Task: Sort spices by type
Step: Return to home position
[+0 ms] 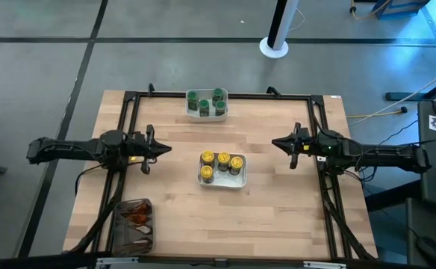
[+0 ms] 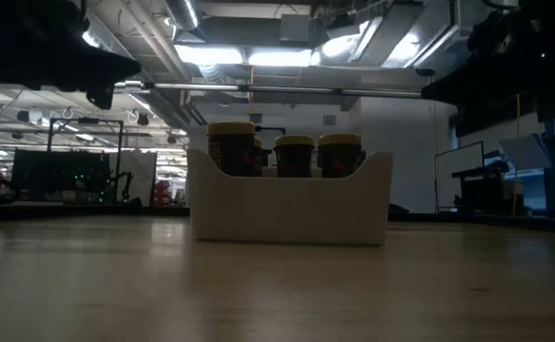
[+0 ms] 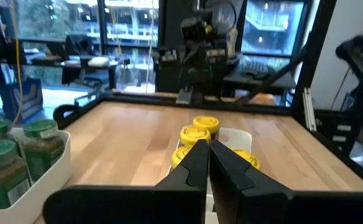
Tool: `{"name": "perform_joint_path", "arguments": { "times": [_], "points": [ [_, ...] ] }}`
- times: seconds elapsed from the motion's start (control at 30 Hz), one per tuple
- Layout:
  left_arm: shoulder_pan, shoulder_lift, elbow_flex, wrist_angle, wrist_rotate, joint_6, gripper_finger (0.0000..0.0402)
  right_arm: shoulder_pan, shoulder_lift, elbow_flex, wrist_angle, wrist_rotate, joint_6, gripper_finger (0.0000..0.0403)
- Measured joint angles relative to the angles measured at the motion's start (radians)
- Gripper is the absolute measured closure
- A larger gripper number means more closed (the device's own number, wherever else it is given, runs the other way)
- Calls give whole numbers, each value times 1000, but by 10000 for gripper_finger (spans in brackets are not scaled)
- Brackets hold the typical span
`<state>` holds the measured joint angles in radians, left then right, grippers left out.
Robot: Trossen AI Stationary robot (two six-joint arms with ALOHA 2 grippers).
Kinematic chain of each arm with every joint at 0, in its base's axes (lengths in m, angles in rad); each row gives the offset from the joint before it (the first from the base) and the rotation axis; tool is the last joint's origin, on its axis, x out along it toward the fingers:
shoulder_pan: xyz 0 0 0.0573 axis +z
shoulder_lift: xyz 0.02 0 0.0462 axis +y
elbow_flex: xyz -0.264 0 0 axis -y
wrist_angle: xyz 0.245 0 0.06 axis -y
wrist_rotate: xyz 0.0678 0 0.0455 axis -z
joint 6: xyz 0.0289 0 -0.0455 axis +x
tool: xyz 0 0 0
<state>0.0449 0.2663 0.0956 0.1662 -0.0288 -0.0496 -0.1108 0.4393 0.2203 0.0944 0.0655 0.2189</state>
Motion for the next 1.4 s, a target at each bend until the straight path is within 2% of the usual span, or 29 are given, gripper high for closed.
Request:
{"name": "perform_joint_path", "arguments": {
  "times": [0.17,0.47,0.6,0.83,0.93,1.07,1.4],
  "points": [
    [10,-115,-25,-22,0,-3,398,0,1,0,-40,74,13,380],
    [9,-243,-25,-211,-44,-22,398,0,0,-6,-33,74,12,380],
    [9,-263,-25,-238,-45,-26,398,0,-28,-84,18,53,13,380],
    [9,-263,-25,-253,-46,-26,398,0,-201,-184,34,-14,37,380],
    [7,-263,-38,-249,-45,-18,398,0,-298,-191,-30,-33,35,380],
    [7,-263,-74,-173,-42,-9,398,-1,-429,-188,-110,-5,24,380],
    [9,-260,-86,-144,-48,-1,398,-1,-423,-196,-95,1,13,380]
  ]
}}
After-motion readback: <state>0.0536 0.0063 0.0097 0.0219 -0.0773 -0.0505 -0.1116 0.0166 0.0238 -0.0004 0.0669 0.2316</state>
